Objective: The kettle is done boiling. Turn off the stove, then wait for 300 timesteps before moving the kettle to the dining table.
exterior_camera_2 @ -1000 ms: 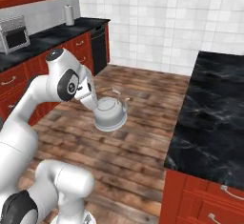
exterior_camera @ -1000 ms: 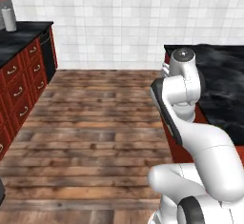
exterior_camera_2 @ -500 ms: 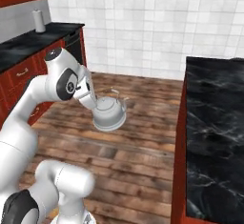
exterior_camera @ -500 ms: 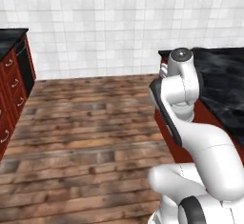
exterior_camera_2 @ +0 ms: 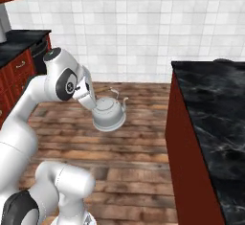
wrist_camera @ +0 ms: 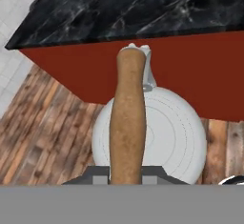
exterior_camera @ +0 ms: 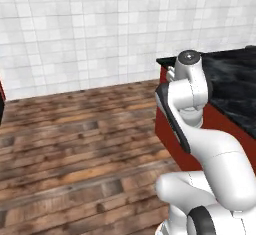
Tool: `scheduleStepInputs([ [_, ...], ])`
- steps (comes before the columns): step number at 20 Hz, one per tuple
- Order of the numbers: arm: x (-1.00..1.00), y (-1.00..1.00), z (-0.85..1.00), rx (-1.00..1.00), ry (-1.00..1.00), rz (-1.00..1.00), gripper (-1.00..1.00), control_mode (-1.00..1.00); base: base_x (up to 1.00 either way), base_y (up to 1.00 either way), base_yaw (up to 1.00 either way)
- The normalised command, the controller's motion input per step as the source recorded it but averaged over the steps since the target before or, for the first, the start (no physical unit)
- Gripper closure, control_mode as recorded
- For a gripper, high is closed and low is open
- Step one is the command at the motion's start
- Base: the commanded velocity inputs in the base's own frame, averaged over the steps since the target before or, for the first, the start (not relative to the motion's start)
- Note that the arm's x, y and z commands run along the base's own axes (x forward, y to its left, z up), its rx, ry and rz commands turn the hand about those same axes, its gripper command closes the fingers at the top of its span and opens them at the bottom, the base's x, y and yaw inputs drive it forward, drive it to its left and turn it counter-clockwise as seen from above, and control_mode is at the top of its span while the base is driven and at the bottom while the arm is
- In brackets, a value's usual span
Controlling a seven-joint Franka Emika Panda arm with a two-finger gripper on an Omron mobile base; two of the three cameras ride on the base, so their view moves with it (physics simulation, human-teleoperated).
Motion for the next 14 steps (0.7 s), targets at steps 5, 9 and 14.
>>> scheduleStepInputs([
  [5, 0.0, 0.0, 0.0, 0.0, 0.0, 0.0, 1.0, 1.0, 0.71, 0.67, -0.38],
  [9, 0.0, 0.0, 0.0, 0.0, 0.0, 0.0, 1.0, 1.0, 0.71, 0.7, -0.38],
  [14, 0.0, 0.0, 0.0, 0.0, 0.0, 0.0, 1.0, 1.0, 0.73, 0.68, -0.38],
])
